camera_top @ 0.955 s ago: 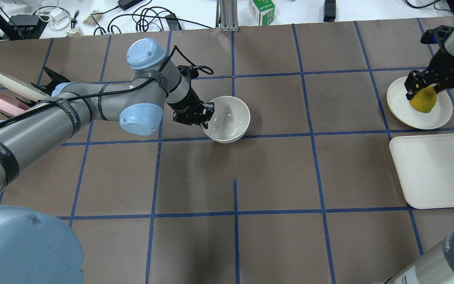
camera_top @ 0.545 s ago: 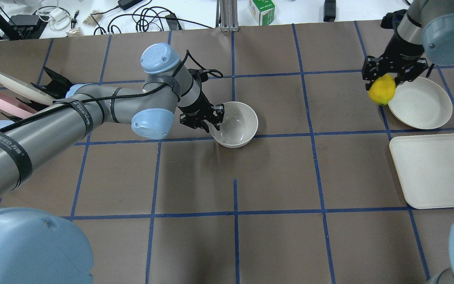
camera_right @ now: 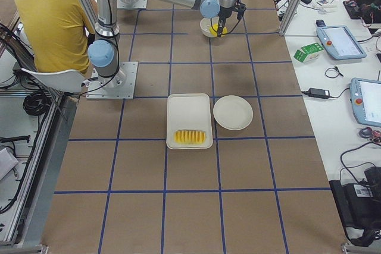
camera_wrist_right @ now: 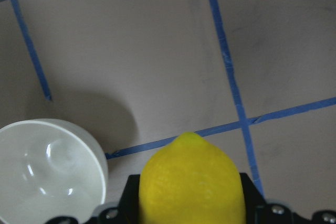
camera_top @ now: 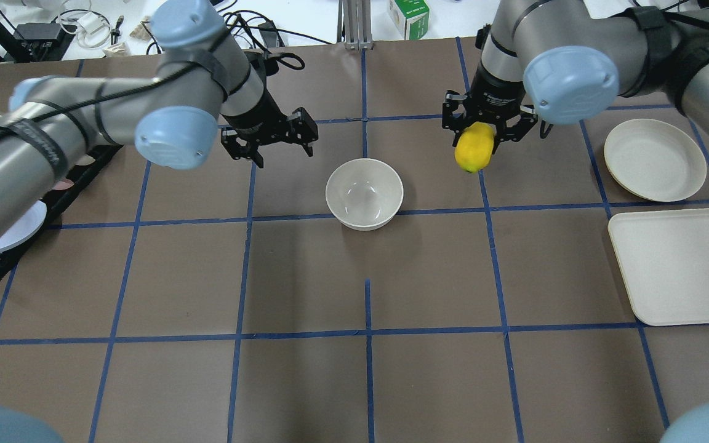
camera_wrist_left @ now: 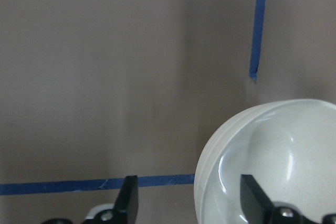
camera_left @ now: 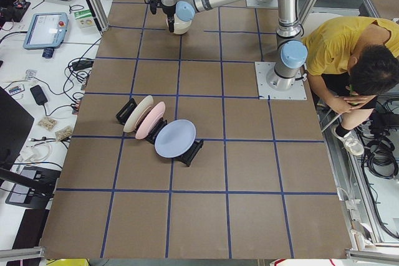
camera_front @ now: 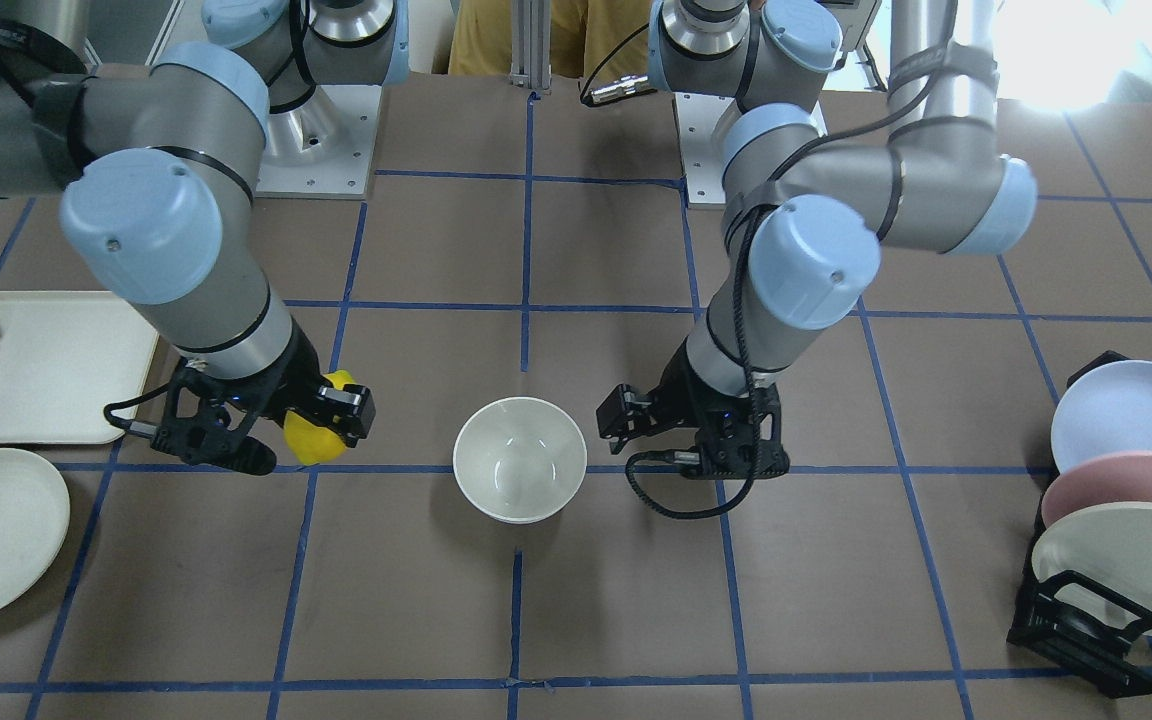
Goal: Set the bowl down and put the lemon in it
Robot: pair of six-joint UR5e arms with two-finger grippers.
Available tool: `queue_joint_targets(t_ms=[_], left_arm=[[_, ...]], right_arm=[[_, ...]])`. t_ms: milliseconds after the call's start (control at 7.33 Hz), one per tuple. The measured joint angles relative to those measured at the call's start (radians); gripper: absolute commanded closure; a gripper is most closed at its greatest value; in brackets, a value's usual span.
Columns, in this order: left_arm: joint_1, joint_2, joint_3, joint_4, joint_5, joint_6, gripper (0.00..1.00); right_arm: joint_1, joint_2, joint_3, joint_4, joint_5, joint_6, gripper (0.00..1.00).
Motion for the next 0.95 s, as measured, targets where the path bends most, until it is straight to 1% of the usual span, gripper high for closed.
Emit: queue_joint_targets(t_ms=[136,273,409,545,682,955], left_arm=[[0.063,0.067,0.029,-0.149,0.014,0.109,0.0],[0.118,0.136,0.043,-0.265,0.038,0.214,0.0],[0.144,0.207,0.049,-0.353,0.082,0.295,0.0],[0.151,0.268,0.051,-0.408,0.126,0.34,0.0],[0.146,0.312,0.052,-0.433,0.144,0.356,0.0],[0.097,0.337,0.058,-0.432,0.161,0.348,0.0]], right_arm=[[0.047,0.017,0.0,-0.04,0.01,0.042,1.0],[0.104,0.049,0.001,-0.104,0.013,0.081,1.0],[0.16,0.087,0.002,-0.162,0.011,0.115,1.0],[0.204,0.124,0.002,-0.206,0.008,0.137,1.0],[0.229,0.155,0.004,-0.233,0.008,0.147,1.0],[0.243,0.194,0.008,-0.249,0.011,0.15,1.0]])
